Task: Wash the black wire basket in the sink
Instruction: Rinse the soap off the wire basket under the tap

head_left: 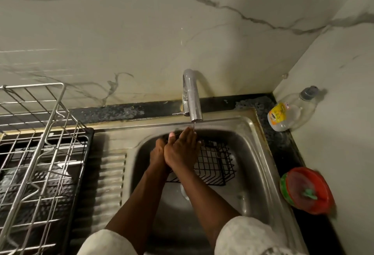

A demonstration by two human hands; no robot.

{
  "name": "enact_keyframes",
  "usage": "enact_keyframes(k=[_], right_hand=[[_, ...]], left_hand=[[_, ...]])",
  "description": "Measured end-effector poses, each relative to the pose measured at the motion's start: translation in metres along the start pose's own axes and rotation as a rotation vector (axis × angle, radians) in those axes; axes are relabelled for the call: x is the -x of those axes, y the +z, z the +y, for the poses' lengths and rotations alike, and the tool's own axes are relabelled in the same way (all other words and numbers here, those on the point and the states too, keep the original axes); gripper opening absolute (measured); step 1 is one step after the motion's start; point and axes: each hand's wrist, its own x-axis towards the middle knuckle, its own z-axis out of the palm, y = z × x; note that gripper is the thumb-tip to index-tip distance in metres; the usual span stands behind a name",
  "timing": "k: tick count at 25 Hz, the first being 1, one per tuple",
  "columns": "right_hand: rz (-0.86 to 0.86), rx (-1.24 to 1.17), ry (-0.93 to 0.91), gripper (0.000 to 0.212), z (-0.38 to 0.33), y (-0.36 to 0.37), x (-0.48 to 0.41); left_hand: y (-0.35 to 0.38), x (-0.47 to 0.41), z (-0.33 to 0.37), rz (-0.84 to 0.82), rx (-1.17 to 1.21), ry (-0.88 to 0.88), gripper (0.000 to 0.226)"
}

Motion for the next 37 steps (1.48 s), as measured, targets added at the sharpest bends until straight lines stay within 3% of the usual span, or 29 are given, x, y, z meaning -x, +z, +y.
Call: enact_keyframes(k=[3, 5, 7, 9, 11, 16, 20, 24, 28, 30, 34, 37], right_hand=[[0.050, -0.072, 0.041, 0.084, 0.025, 0.006, 0.000], [0.059, -0.121, 0.276, 0.088, 0.062, -0.005, -0.012], [0.035, -0.174, 0.534, 0.077, 0.096, -0.024, -0.035], [0.015, -0.208, 0.663, 0.061, 0.107, -0.038, -0.055], [0.019, -0.145, 0.625, 0.062, 0.088, -0.037, -0.049], [-0.064, -0.274, 0.496, 0.077, 0.021, -0.009, -0.015], [-0.070, -0.337, 0.594, 0.085, 0.066, -0.029, -0.057], [0.063, -0.439, 0.763, 0.078, 0.053, -0.034, -0.059], [-0.048, -0.306, 0.472, 0.075, -0.010, -0.016, -0.016], [-0.067, -0.268, 0.439, 0.078, 0.001, -0.016, -0.024], [0.081, -0.406, 0.652, 0.083, 0.058, -0.035, -0.047], [0.060, -0.372, 0.588, 0.072, 0.062, -0.042, -0.040]], left_hand=[[-0.002, -0.002, 0.001, 0.116, 0.053, -0.128, 0.046], [-0.002, -0.004, 0.000, 0.199, 0.017, -0.136, 0.057], [-0.001, 0.001, 0.001, 0.234, -0.032, -0.108, 0.058], [0.004, 0.005, 0.006, 0.252, -0.116, -0.022, 0.057], [0.011, 0.010, 0.005, 0.261, -0.193, 0.011, 0.057], [0.009, 0.011, 0.005, 0.278, -0.154, -0.019, 0.067], [0.011, 0.019, 0.011, 0.237, -0.156, 0.007, 0.072], [0.015, 0.023, 0.012, 0.249, -0.192, 0.073, 0.050], [0.007, 0.022, 0.009, 0.247, -0.183, 0.035, 0.065], [0.006, 0.022, 0.010, 0.264, -0.127, 0.018, 0.070], [0.013, 0.024, 0.013, 0.271, -0.134, 0.027, 0.056], [0.017, 0.026, 0.016, 0.295, -0.145, 0.033, 0.052]])
